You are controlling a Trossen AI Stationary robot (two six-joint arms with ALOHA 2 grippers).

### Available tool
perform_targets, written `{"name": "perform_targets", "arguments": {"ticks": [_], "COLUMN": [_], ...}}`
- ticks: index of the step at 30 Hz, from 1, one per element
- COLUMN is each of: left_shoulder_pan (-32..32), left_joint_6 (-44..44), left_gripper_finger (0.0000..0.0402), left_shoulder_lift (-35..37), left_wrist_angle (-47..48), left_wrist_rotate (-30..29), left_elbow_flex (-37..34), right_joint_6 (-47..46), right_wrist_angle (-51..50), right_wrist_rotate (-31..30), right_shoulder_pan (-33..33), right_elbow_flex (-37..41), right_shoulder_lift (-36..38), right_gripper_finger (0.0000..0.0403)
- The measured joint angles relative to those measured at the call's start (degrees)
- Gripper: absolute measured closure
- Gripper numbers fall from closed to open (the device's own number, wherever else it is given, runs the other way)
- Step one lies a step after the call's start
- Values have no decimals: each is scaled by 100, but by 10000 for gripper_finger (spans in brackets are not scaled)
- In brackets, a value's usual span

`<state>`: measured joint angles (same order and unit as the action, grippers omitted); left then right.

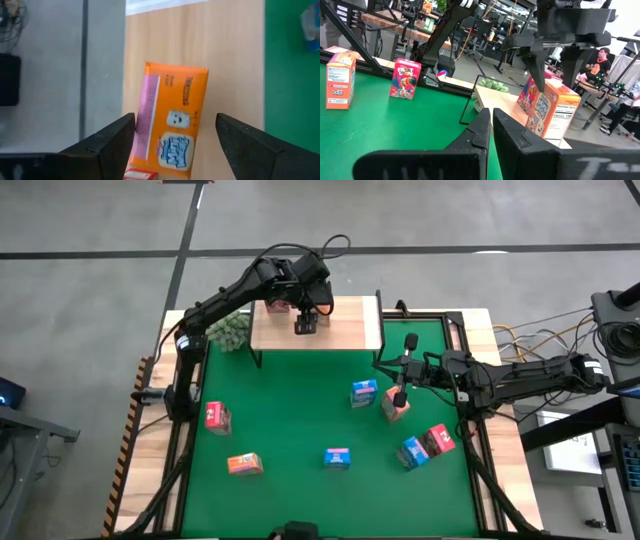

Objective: Stack cereal on shelf
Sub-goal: Put the bottom left orange cereal box on the shelf

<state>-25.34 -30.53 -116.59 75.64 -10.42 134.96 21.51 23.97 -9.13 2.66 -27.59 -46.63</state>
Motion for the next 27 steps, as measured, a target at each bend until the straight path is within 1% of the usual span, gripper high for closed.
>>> {"name": "perform_targets", "arguments": {"ticks": [4,9,13,15,19,21,24,27], "left_shoulder_pan": [9,24,83,134,281,419,760,1180], "left_joint_6": [-21,31,313,500,723,811,914,1078], "left_gripper_finger": [139,139,139,139,139,140,144,149], "left_shoulder_lift": [67,206,447,591,935,1105,1396,1776], "left_wrist_angle": [25,125,291,397,428,423,373,56], "left_wrist_rotate": [-252,-256,-247,-110,672,916,967,969], "left_elbow_flex": [2,2,2,0,-111,-196,-510,-1133], "right_joint_6": [-1,-7,-183,-289,-605,-784,-1132,-1453], "right_wrist_angle": [2,2,4,2,-2,-2,-2,49], "right_wrist_rotate": [-2,0,2,2,4,4,4,4], "right_shoulder_pan": [0,0,0,0,0,0,0,-1], "right_elbow_flex": [0,0,0,0,0,0,0,0], "right_shoulder_lift": [0,0,0,0,-49,-135,-343,-665], "right_gripper_finger": [390,390,390,390,390,390,390,390]}}
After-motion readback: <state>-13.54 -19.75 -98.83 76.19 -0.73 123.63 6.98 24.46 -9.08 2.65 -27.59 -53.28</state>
